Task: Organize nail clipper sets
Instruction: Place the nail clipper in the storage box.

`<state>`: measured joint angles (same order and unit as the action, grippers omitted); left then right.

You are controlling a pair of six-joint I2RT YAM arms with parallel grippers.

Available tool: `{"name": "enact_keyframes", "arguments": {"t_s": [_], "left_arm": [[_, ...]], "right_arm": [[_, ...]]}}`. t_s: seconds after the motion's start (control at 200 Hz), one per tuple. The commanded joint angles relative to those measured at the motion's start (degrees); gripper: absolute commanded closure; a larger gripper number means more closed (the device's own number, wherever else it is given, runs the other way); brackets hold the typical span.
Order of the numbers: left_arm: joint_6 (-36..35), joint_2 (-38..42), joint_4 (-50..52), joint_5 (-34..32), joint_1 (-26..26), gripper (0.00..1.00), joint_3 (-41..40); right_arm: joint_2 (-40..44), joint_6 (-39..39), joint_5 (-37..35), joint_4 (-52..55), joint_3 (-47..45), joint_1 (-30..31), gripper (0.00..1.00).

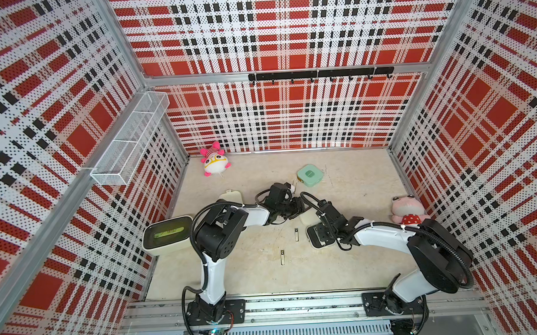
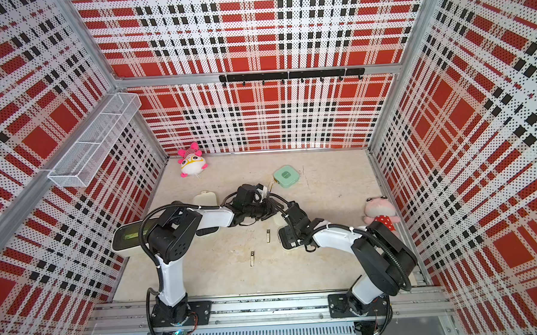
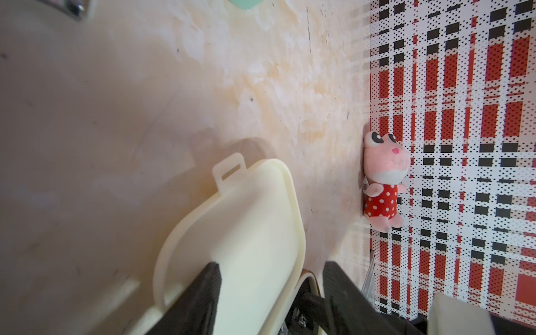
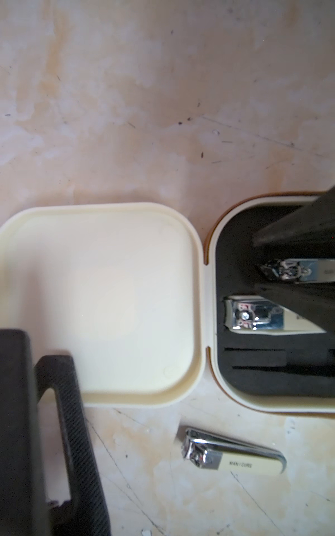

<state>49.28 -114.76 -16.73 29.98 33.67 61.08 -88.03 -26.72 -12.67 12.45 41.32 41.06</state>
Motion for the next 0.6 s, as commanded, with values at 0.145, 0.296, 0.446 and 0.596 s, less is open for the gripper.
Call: {"name": "enact_keyframes", "arguments": {"t_s": [0.145,0.296,0.446,0.596], "left_arm": [[-0.8,-0.9,-1.2,0.3,-0.4,0.39,-0.2],[-0.8,-0.9,-1.1,0.3,-0.4,0.39,-0.2],[-0.8,-1.0,-1.1,0.3,-0.4,0.39,-0.2],[-0.8,-1.0,-1.1,0.3,-0.3,0.39,-0.2]], "right_arm": [[-0.5,-0.2,-0.8,1.6,1.5,-0.2,0.67],[-0.1,-0.2,-2.0,2.2,2.5,-0.1,0.67],[0.1,-0.3,-2.8,2.8,3.6,-0.2,0.68],[0.3,-0.3,-3.1,3.3,4.5,-0.2,0.7]]}}
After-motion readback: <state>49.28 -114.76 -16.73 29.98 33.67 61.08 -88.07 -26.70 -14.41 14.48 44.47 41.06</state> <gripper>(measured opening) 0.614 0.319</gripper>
